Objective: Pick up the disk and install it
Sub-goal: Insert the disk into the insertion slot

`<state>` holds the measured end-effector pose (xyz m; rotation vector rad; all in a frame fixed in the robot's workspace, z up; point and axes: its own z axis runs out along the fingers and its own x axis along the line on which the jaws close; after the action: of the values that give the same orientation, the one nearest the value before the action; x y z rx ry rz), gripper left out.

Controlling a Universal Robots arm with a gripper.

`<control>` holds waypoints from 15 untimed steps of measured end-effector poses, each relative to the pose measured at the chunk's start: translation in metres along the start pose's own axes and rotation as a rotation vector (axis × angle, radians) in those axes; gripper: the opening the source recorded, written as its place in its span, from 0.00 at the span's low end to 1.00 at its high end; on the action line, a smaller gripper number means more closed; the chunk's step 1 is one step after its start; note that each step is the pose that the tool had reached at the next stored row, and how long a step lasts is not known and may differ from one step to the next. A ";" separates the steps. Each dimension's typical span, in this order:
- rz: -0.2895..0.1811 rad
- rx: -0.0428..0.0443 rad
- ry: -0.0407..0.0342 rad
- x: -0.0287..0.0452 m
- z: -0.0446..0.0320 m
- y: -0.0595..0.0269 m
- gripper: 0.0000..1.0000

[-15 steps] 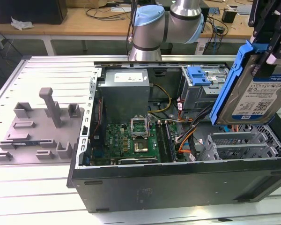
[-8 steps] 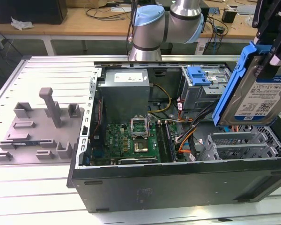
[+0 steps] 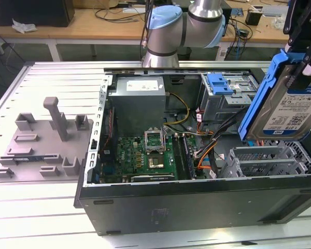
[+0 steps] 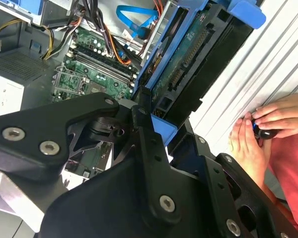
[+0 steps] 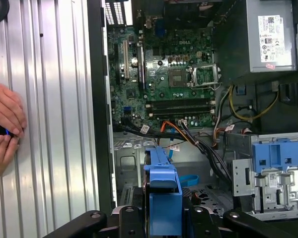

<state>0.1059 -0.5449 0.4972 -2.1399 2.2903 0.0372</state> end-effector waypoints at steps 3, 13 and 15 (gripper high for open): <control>0.000 0.0000 0.0000 0.0000 0.0008 -0.0001 0.36; -0.024 -0.0005 0.0002 -0.0003 0.0030 0.0000 0.36; -0.025 -0.0005 0.0004 -0.0004 0.0034 -0.0003 0.36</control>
<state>0.1062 -0.5445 0.4938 -2.1681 2.2640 0.0372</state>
